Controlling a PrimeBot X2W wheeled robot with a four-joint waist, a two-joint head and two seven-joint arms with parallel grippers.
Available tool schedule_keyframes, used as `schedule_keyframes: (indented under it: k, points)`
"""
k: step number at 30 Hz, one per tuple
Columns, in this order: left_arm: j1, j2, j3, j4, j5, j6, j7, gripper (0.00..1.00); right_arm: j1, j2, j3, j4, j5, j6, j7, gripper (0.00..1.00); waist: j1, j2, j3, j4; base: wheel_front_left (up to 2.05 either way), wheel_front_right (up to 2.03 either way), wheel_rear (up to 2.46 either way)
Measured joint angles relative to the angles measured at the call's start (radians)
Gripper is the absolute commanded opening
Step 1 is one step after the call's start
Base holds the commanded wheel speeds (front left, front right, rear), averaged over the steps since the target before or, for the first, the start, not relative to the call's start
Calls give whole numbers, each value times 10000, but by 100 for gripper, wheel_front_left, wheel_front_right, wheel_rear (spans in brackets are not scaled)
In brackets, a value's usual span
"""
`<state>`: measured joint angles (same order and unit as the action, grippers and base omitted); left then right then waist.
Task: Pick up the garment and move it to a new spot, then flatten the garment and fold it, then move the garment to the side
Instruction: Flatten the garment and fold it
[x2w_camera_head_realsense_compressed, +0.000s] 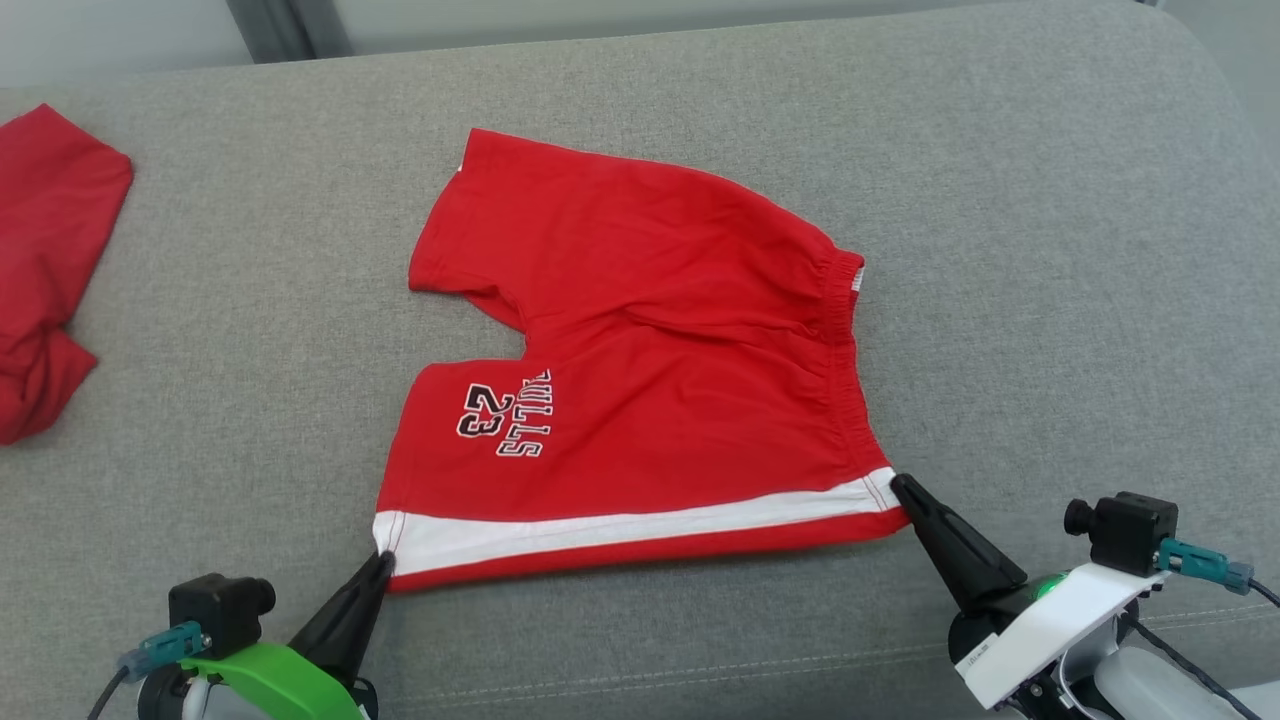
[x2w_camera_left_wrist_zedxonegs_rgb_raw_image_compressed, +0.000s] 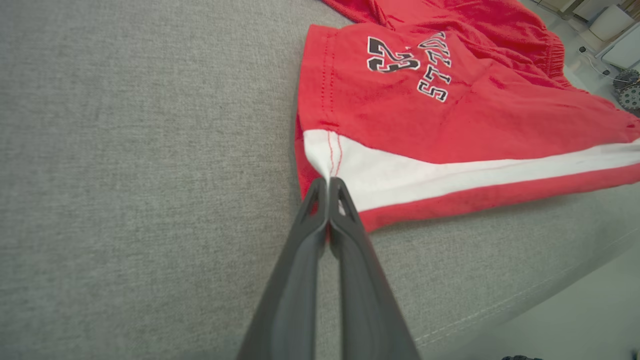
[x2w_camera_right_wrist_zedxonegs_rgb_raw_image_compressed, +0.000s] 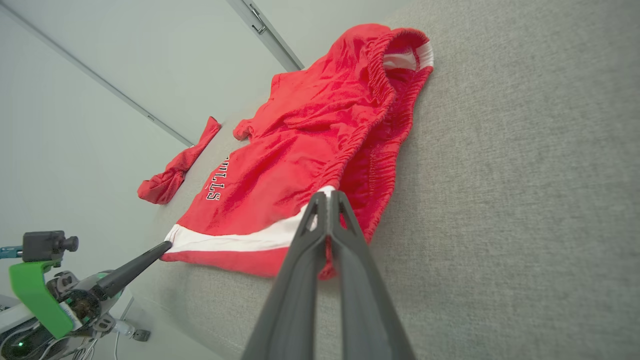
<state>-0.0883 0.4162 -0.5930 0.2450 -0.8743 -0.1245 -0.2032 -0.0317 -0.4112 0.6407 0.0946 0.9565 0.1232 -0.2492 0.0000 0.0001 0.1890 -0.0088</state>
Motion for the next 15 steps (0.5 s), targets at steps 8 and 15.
schedule_keyframes:
  k: [8, 15]
  points:
    - [116, 316, -226, -180, -10, 0, 414, 0, 9, -86, 107, 523, -268, 2, 0, 0, 0, 0, 17, -39, 0, 0, 0]
    - [114, 428, -336, -201, 4, 0, 738, 0, 4, -73, 510, 909, -516, 0, 0, 0, 0, 0, -6, -68, 0, 0, 0]
